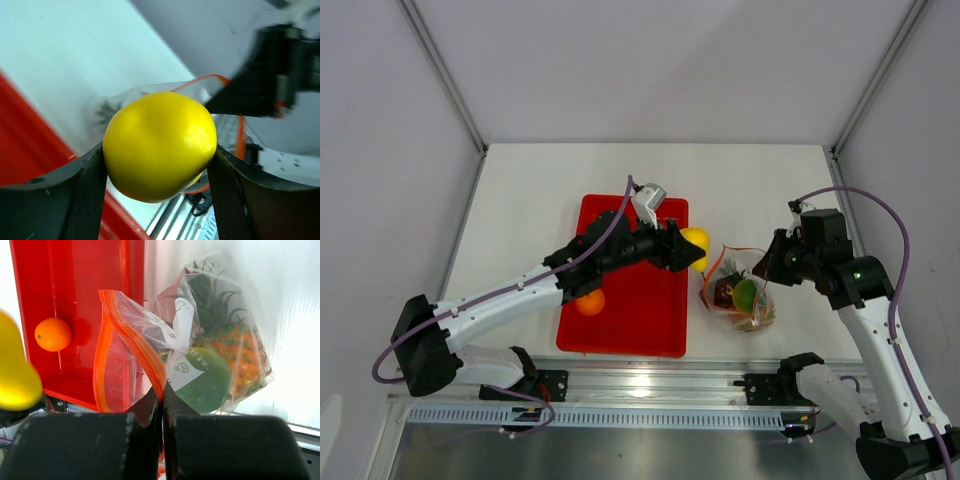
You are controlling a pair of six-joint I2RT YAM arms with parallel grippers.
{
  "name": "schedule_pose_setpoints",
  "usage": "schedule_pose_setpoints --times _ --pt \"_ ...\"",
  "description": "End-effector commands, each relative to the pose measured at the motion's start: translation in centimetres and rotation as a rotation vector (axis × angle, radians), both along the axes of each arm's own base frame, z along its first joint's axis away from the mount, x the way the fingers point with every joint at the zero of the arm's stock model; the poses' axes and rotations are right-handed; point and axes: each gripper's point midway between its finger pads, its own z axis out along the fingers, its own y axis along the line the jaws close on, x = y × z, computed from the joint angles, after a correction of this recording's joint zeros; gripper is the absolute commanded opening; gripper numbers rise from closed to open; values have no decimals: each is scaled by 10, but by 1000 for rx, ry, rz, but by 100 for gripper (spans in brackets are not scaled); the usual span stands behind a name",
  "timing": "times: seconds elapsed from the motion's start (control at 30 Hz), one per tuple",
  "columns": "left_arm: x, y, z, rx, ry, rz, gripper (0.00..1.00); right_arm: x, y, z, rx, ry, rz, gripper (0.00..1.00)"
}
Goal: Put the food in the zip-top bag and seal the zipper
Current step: Pick up the fake fruit from the bin, then place the fake fruit in the zipper food storage bag.
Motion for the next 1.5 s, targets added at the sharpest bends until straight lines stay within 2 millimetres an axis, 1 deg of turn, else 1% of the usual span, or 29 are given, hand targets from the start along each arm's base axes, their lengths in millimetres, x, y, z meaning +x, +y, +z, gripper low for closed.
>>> schedule_pose_setpoints --times 0.0,0.03,0.07,0.13,0.17,0.2,0.23,0.27,0.33,0.37,0.43,0.47,0.5,0.6,0.63,0.67,0.7,0.8,0.87,0.97,1.0,1.03,1.07,1.1,1.2,1.23,1.33,1.37,1.47 --pt "-27 -28 65 -164 -178 -175 0 7 7 22 43 -57 8 0" --pt "-29 -31 72 -177 -190 -189 1 8 7 23 45 -56 8 0" --pt "-35 -37 74 -185 -197 -213 1 8 8 24 49 -55 8 0" --pt "-40 -45 76 -189 -208 -234 0 7 10 26 66 -57 12 0" --pt "-47 -50 76 -191 -214 -249 1 8 11 27 73 -59 14 0" --pt "-48 -54 77 -189 -219 -247 1 6 15 28 89 -55 24 0" --pt "-56 -61 73 -177 -235 -265 1 7 16 29 103 -51 21 0" --pt "-56 -63 74 -173 -248 -253 1 8 18 31 115 -52 23 0" --pt "-58 -70 66 -142 -280 -242 1 6 25 35 154 -50 39 0" --pt "-52 -70 63 -122 -290 -198 1 6 27 37 166 -49 42 0" --pt "-47 -72 49 -83 -309 -173 1 5 29 40 184 -46 44 0" --pt "-43 -72 46 -75 -311 -152 1 5 30 41 190 -48 47 0" --pt "-33 -68 42 -59 -316 -93 1 4 32 43 199 -49 50 0" --pt "-21 -70 20 -28 -315 -37 0 3 36 45 228 -41 58 0" --pt "-20 -70 20 -31 -312 -25 1 3 36 45 230 -41 59 0" --pt "-17 -71 11 -14 -294 -13 1 3 37 45 238 -39 58 0" --pt "-13 -70 6 -6 -281 15 1 3 38 45 243 -36 57 0" --pt "-10 -73 -5 14 -283 47 1 2 41 46 264 -33 62 0" --pt "-9 -76 -9 27 -288 51 1 1 43 47 275 -33 70 0" --pt "-13 -76 -16 40 -290 42 1 2 41 47 273 -36 63 0" --pt "-16 -75 -15 35 -297 36 1 2 41 47 271 -36 60 0" --pt "-21 -72 -28 54 -291 25 1 3 40 46 272 -35 57 0" --pt "-24 -72 -25 39 -298 20 1 3 40 47 273 -36 57 0" --pt "-30 -68 -35 48 -292 6 1 4 40 46 273 -37 57 0" --pt "-41 -66 -34 30 -291 -14 1 6 39 43 272 -30 54 0" --pt "-44 -64 -40 43 -288 -19 1 6 39 41 269 -30 56 0" --pt "-52 -60 -46 55 -284 -21 1 5 39 37 267 -20 53 0" --pt "-54 -57 -51 66 -279 -17 0 5 38 36 265 -21 53 0" --pt "-61 -59 -57 79 -276 -34 1 3 38 36 267 -21 52 0"
